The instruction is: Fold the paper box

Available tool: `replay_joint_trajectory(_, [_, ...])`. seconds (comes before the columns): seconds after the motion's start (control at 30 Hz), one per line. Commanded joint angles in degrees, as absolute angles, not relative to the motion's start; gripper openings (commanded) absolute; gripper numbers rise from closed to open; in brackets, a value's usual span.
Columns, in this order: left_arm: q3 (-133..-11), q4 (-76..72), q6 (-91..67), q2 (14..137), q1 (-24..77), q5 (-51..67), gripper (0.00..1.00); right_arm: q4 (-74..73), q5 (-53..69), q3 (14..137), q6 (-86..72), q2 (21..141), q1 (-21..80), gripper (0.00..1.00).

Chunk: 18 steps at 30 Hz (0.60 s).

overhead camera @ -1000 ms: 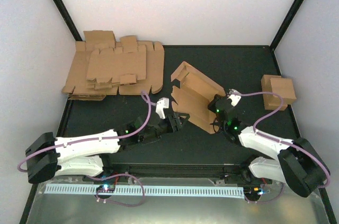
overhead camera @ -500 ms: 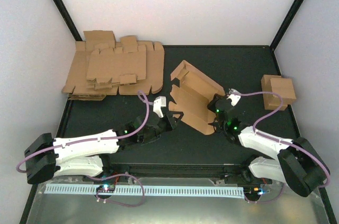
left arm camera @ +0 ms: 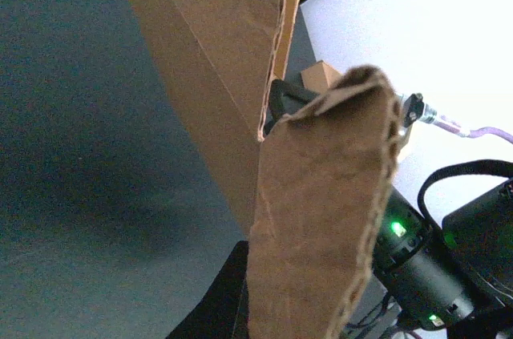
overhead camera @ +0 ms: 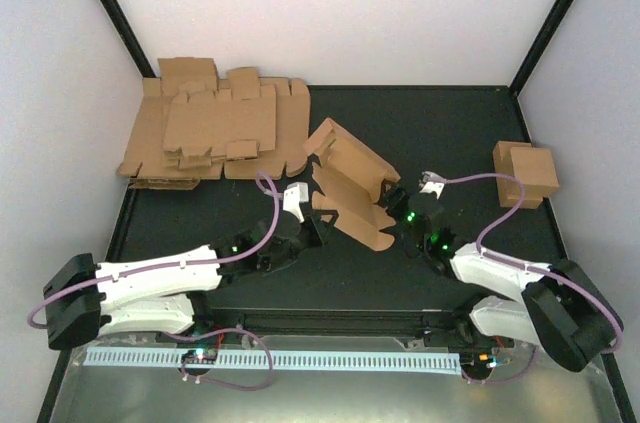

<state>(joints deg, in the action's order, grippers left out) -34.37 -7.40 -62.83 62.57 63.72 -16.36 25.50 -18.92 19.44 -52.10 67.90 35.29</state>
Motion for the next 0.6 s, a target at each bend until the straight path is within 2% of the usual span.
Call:
replay_joint_trajectory(0.0, [-35.3, -4.7, -60.3, 60.3, 63.7, -20.1, 0.02, 28.1, -10.7, 16.9, -50.7, 65.1, 35.6, 0.87])
replay_joint_trajectory(0.2, [-37.3, 4.9, -57.6, 56.9, 62.6, -20.2, 0.02, 23.2, 1.8, 13.8, -45.3, 57.2, 35.6, 1.0])
replay_joint_trajectory(0.4, [-38.9, 12.1, -54.9, 52.7, 58.8, -13.1, 0.01, 8.8, 6.7, 14.0, -37.7, 42.6, 35.6, 0.99])
replay_joint_trajectory(0.57, [-42.0, 18.9, -51.6, 51.3, 57.2, -7.4, 0.02, 0.5, 8.6, 17.1, -33.2, 37.1, 35.5, 1.0])
